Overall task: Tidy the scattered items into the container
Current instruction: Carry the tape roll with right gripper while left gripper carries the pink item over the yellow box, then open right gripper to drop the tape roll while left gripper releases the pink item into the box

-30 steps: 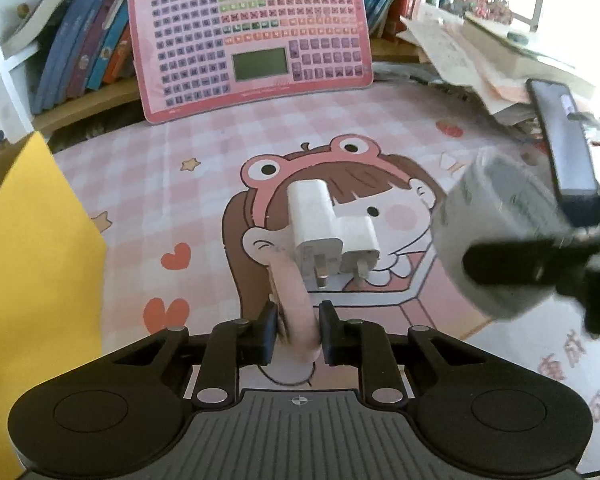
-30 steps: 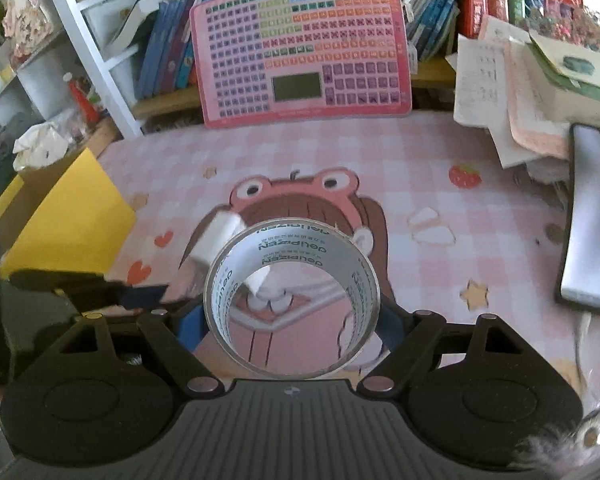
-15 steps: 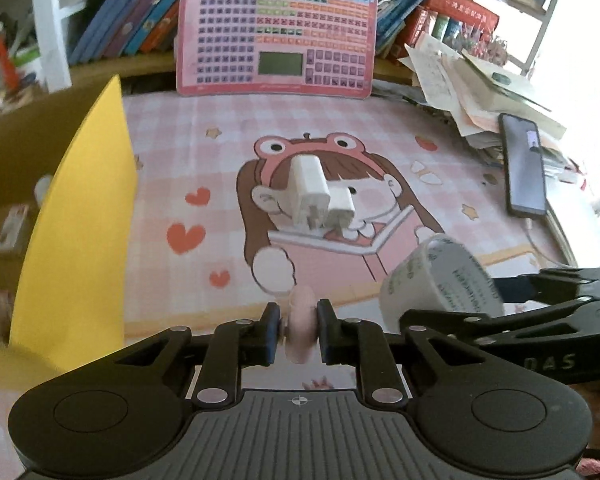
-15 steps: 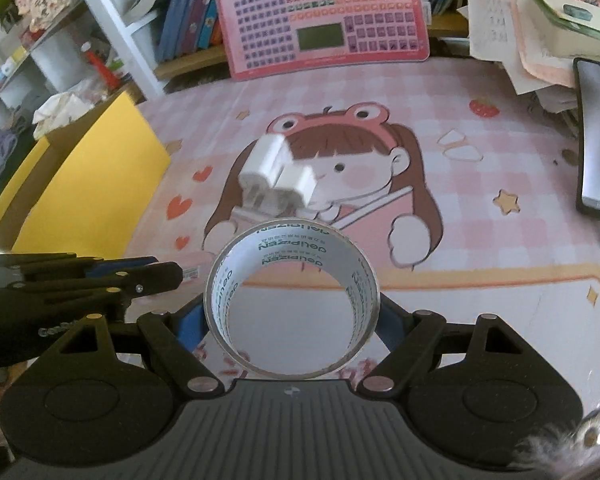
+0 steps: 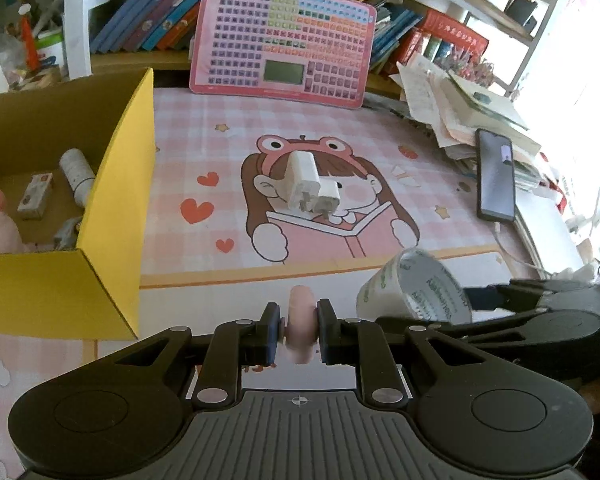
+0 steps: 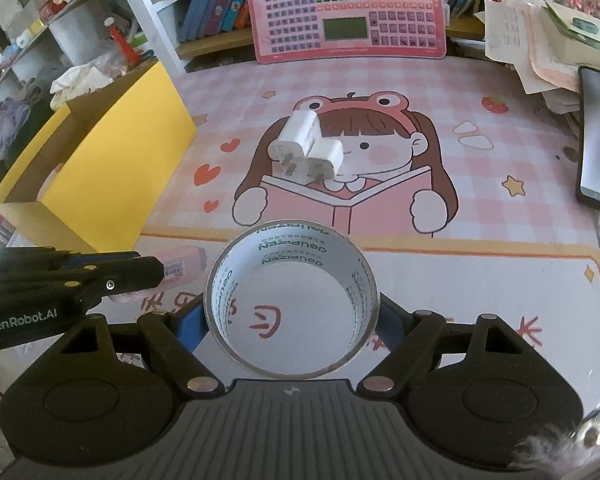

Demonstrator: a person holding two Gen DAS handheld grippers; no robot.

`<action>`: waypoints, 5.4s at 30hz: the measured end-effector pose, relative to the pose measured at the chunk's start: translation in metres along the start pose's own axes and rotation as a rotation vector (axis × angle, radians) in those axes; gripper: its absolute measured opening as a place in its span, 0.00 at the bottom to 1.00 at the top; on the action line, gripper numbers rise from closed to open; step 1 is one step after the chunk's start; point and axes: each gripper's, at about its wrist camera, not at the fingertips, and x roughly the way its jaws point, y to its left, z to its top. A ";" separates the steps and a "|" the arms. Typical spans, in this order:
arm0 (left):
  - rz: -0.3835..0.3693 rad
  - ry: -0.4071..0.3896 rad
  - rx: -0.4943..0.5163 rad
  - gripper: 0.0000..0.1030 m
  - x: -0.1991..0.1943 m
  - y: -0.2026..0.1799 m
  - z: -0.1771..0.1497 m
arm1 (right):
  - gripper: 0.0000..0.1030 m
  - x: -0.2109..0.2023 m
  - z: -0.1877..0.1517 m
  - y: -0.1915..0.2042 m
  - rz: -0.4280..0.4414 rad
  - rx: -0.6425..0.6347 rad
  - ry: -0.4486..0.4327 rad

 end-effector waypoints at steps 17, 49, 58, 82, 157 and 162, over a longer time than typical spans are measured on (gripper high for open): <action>-0.188 -0.032 -0.082 0.18 -0.050 0.041 -0.041 | 0.80 -0.038 -0.058 0.061 -0.120 0.035 -0.032; -0.169 -0.114 -0.298 0.18 -0.164 0.194 -0.120 | 0.80 -0.025 -0.113 0.246 -0.047 -0.147 0.001; -0.176 -0.166 -0.333 0.18 -0.183 0.219 -0.117 | 0.80 -0.017 -0.099 0.275 -0.026 -0.216 -0.016; -0.215 -0.382 -0.227 0.18 -0.195 0.235 -0.008 | 0.80 -0.037 0.015 0.297 0.007 -0.286 -0.264; 0.101 -0.352 -0.125 0.68 -0.153 0.192 0.040 | 0.84 -0.003 0.086 0.272 0.065 -0.464 -0.201; 0.087 -0.377 -0.105 0.72 -0.180 0.179 0.017 | 0.84 -0.034 0.061 0.269 0.035 -0.458 -0.249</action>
